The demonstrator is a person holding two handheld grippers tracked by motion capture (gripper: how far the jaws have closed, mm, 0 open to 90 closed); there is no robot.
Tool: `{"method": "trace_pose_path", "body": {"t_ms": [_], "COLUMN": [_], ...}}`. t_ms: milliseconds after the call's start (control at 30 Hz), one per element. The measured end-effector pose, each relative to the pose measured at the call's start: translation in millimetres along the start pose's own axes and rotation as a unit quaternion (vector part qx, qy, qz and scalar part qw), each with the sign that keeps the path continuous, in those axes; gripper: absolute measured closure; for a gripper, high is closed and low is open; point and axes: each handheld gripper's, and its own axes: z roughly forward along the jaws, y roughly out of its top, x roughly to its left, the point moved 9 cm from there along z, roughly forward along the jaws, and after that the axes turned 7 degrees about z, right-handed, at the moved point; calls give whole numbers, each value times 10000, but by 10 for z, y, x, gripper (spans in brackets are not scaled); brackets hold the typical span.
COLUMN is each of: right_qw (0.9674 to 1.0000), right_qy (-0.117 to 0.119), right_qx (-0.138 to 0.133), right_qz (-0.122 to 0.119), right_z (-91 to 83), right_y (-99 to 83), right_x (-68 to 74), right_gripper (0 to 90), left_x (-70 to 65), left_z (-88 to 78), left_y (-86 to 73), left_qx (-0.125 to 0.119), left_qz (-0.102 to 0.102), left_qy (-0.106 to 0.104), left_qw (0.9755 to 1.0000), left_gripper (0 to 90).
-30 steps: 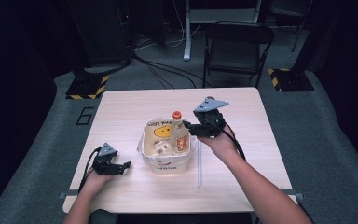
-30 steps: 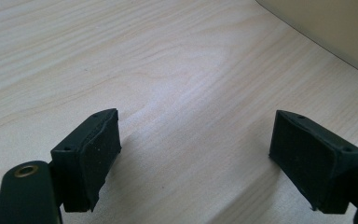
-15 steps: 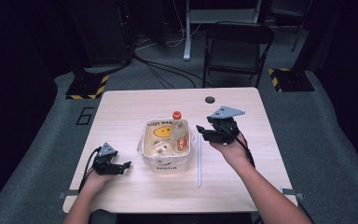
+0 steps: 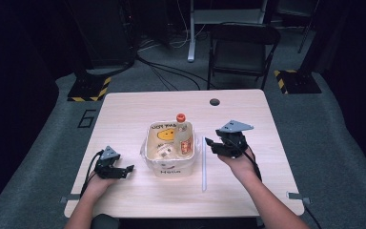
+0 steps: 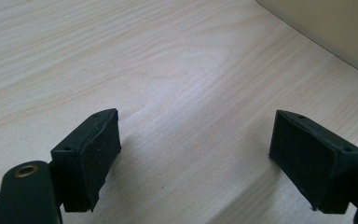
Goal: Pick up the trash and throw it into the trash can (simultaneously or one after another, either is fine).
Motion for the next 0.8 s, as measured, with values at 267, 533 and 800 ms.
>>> {"method": "trace_pose_path", "body": {"t_ms": [267,533,800], "right_qw": [9999,9998,9990], "right_qy": [-77,-37,-31], "right_qx": [56,193,359], "right_qz": [-34,100,270], "right_z": [43,117,198], "right_y": [-216,-422,-624], "right_x": [12,36,15], "right_gripper": [463,477,495], "left_x": [-2,-1,0], "left_z": [1,1,0], "left_y": [0,-1,-1], "left_qx": [-2,4,9], "left_qz": [-11,-8,-2], "left_qy": [0,9,8], "left_qw": [10000,10000,10000], "left_gripper": [160,160,160]}}
